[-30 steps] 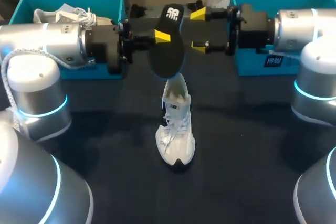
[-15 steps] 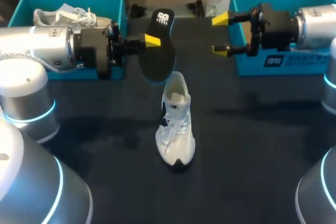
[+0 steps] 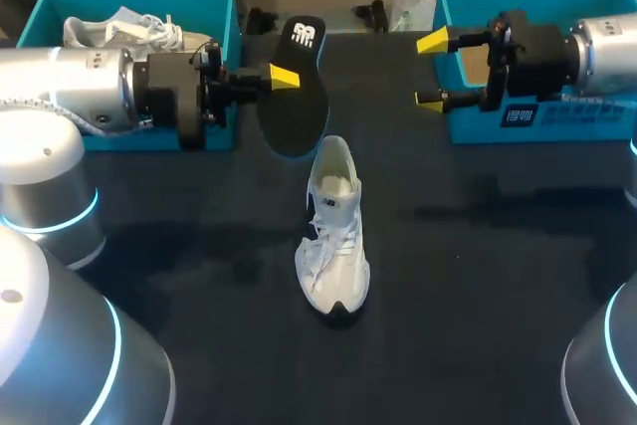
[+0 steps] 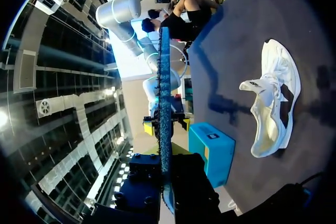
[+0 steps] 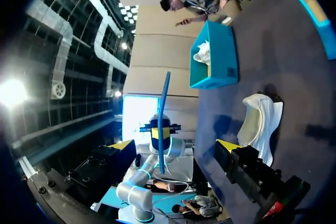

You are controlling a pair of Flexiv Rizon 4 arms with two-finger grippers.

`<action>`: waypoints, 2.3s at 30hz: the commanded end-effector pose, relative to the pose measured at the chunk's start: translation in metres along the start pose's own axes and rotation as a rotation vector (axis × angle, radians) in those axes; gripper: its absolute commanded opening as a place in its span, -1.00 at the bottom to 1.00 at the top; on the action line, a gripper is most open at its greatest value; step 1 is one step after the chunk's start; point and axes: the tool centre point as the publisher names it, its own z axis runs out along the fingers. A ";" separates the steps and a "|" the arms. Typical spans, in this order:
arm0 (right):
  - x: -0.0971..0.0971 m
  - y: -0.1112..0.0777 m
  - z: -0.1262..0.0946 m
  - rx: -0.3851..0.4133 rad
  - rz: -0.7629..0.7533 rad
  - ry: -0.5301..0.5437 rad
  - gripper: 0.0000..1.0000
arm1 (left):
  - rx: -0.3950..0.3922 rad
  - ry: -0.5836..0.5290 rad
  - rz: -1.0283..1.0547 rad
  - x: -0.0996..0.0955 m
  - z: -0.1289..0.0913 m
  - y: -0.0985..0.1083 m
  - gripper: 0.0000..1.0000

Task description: Take the shoe out of the shoebox, open the shoe tongue, remove and reinsert the insole, then place the shoe into the shoebox

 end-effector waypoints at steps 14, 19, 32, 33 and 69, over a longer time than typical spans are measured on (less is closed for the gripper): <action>0.000 0.001 0.001 0.000 0.000 -0.001 1.00 | 0.040 0.263 -0.667 -0.021 -0.004 -0.012 -1.00; 0.000 0.001 0.001 0.000 0.000 -0.001 1.00 | 0.081 0.358 -0.899 -0.025 -0.012 -0.017 -1.00; 0.000 0.001 0.001 0.000 0.000 -0.001 1.00 | 0.192 0.354 -1.689 -0.052 -0.017 -0.028 -1.00; 0.000 0.001 0.001 0.000 0.000 -0.001 1.00 | 0.211 0.353 -1.739 -0.052 -0.017 -0.029 -1.00; 0.000 0.001 0.001 0.000 0.000 -0.001 1.00 | 0.212 -0.133 -2.693 -0.028 -0.006 -0.019 -1.00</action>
